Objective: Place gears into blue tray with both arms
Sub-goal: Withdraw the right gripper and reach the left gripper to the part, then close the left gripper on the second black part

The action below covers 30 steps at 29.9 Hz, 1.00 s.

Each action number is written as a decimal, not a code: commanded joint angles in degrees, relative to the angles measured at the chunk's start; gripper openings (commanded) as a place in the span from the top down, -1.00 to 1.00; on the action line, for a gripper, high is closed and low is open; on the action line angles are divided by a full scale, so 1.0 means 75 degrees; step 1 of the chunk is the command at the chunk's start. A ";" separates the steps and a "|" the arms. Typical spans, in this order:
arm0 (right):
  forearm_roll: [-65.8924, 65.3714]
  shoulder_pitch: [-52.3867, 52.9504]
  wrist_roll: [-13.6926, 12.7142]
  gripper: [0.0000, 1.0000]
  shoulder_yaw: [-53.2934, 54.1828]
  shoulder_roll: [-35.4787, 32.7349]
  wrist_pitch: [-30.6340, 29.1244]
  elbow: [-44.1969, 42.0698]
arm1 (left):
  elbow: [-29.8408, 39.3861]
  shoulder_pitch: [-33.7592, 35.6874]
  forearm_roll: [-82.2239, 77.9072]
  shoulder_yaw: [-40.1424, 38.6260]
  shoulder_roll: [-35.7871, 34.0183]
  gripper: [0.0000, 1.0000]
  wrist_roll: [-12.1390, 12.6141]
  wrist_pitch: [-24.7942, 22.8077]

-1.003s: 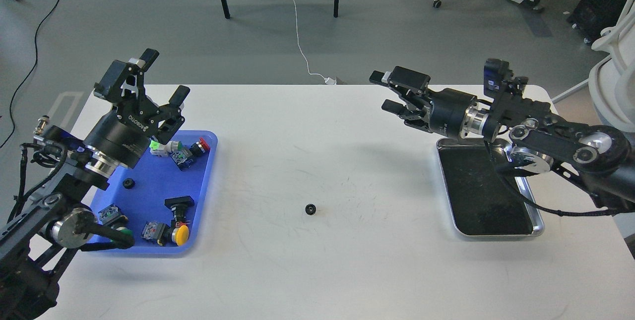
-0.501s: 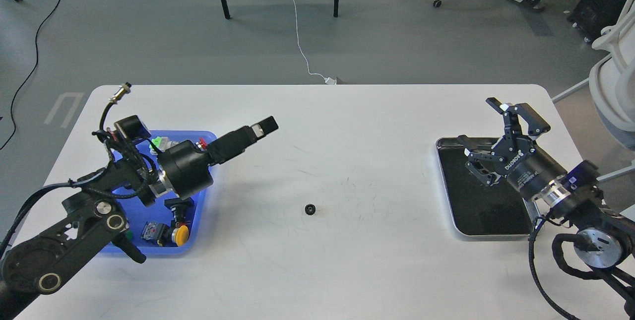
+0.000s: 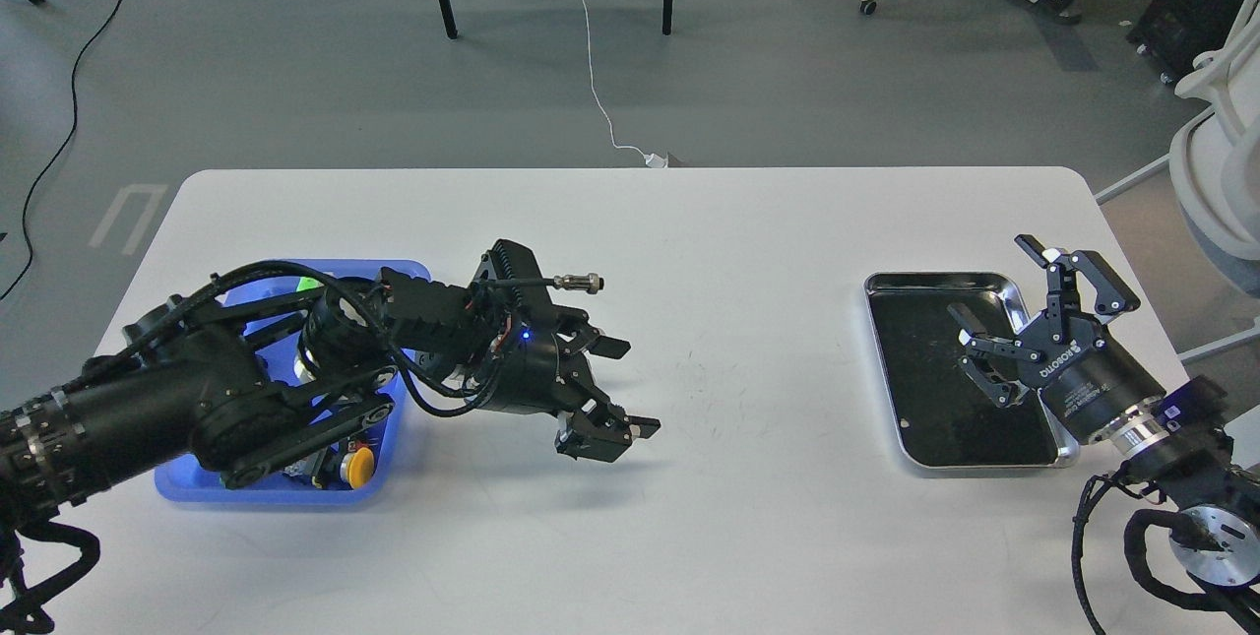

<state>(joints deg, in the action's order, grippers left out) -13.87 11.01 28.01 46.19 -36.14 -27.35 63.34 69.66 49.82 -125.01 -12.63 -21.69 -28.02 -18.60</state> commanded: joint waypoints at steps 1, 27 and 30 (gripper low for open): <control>-0.0002 0.0009 -0.0001 -0.93 0.0005 0.0014 0.0002 -0.0008 | -0.0440 0.0236 0.0001 0.0394 0.0314 -0.91 0.0003 0.0007; -0.0014 0.0056 -0.0001 -0.93 0.0005 0.0025 0.0013 0.0015 | -0.1320 0.0014 0.0001 0.0618 0.0572 0.00 0.0003 0.0007; -0.0014 0.0056 -0.0001 -0.93 0.0005 0.0025 0.0013 0.0015 | -0.1366 -0.0010 0.0001 0.0618 0.0572 0.00 0.0003 0.0007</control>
<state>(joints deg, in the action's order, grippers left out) -13.98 11.40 28.00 46.23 -35.93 -27.24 63.45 59.72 49.98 -125.00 -7.93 -17.39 -28.00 -18.53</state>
